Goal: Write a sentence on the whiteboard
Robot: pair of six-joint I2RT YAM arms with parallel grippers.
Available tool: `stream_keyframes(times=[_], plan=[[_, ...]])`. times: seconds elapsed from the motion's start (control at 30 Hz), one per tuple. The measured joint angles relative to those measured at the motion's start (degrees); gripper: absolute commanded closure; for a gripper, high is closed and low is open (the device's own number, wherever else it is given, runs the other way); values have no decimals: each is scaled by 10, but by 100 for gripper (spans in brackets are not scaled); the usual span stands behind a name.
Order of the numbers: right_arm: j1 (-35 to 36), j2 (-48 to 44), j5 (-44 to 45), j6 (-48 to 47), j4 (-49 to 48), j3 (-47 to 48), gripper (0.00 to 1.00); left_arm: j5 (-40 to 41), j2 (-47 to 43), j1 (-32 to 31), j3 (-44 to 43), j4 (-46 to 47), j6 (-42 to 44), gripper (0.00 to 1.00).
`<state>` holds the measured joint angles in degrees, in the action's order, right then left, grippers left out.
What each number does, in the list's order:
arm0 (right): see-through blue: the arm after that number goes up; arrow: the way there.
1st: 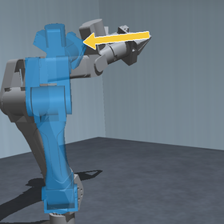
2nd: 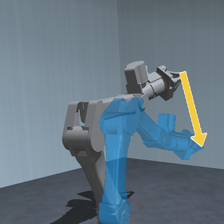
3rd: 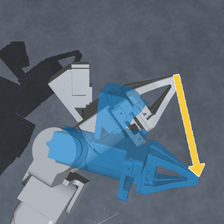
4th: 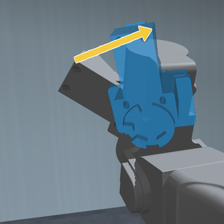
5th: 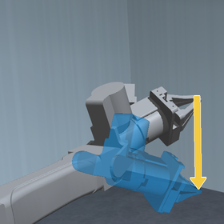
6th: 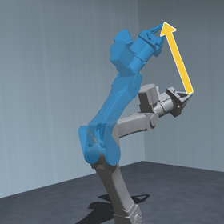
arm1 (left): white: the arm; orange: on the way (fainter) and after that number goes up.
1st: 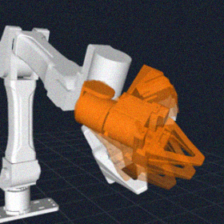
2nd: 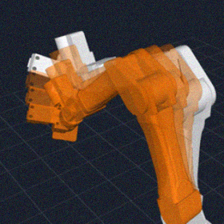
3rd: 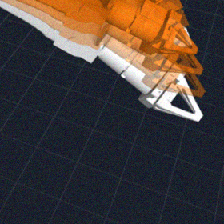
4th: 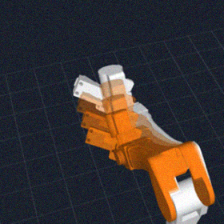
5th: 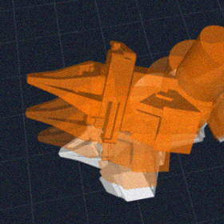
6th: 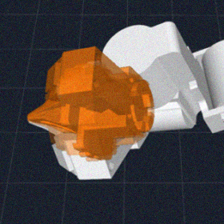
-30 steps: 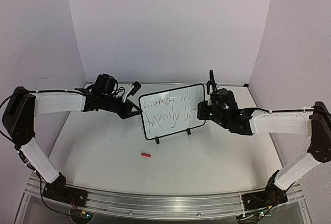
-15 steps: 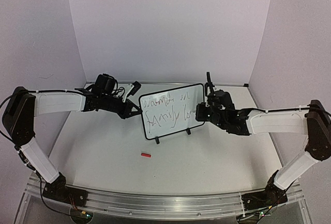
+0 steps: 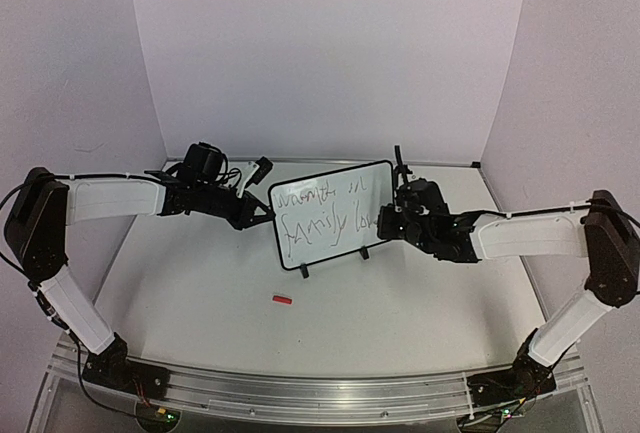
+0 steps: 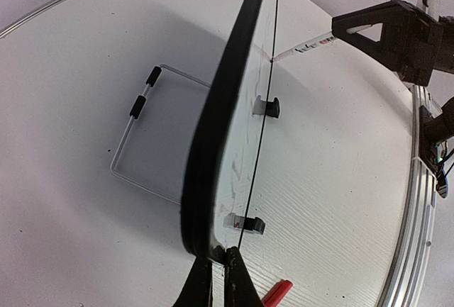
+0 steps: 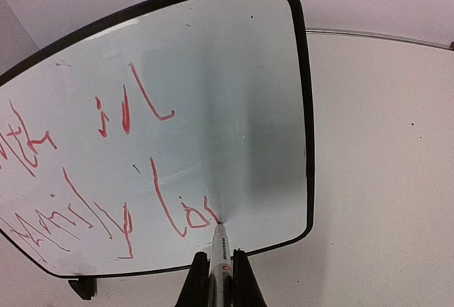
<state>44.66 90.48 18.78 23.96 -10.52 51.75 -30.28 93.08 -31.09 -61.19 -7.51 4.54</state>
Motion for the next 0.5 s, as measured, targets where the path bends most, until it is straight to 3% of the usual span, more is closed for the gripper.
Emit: stream_keyframes(times=[0.5], plan=[[0,-24,16,-8,5,1,100,0,0,0,0,-1,0,100]])
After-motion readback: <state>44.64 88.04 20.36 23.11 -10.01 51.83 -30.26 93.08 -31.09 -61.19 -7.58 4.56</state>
